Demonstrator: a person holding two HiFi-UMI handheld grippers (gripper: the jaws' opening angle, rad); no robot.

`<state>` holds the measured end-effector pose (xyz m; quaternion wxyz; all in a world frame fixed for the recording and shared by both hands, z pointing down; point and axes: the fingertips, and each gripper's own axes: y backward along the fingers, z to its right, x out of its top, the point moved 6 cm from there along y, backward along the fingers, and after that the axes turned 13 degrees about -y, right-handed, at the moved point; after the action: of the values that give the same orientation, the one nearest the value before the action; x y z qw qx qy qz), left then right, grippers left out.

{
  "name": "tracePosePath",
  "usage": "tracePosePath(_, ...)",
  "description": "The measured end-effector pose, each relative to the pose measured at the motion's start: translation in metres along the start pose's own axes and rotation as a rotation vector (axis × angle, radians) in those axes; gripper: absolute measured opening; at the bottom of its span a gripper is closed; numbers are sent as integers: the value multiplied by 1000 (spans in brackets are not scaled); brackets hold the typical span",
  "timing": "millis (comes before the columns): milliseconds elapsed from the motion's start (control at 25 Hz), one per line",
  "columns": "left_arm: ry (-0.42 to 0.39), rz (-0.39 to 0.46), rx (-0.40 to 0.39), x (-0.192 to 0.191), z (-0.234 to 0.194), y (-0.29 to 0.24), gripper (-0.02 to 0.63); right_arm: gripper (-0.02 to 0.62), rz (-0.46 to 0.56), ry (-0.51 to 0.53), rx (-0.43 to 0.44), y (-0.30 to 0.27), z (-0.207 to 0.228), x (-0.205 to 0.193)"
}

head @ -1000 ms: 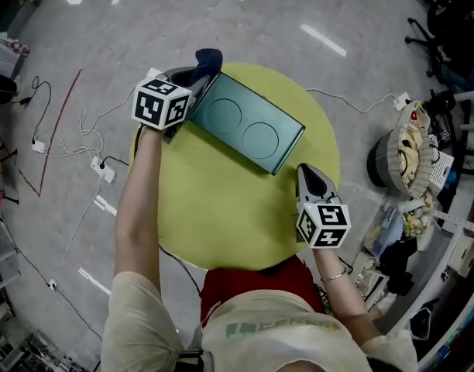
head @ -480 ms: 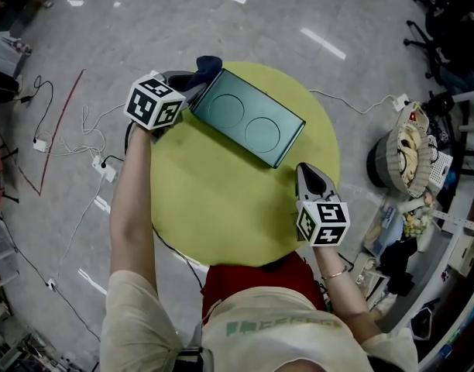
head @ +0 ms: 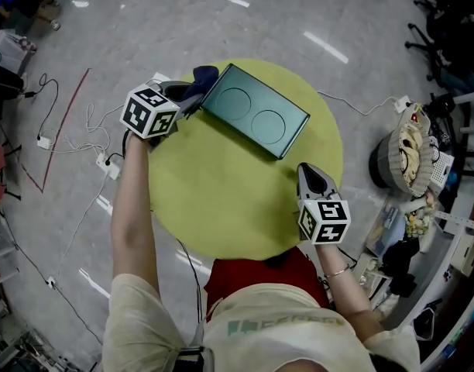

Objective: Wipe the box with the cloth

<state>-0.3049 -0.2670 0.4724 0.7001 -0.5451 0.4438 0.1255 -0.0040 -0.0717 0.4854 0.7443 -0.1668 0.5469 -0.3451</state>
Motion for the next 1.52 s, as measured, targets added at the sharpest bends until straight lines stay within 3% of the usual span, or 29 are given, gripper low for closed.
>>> tracePosePath(360, 59, 22, 38, -32, 30, 32, 84, 40, -13, 29, 30, 12, -18, -15)
tracePosePath(920, 45, 8, -13, -53, 102, 68, 84, 40, 22, 68, 45, 44, -41, -29)
tracePosePath(1040, 86, 35, 68, -45, 104, 76, 84, 40, 34, 65, 34, 54, -39, -29)
tracePosePath(1320, 226, 93, 420, -13, 62, 90, 84, 40, 69, 40, -10, 68, -22, -23)
tracePosePath(1520, 396, 19, 509, -26, 60, 63, 84, 39, 74, 10, -23, 72, -2, -22)
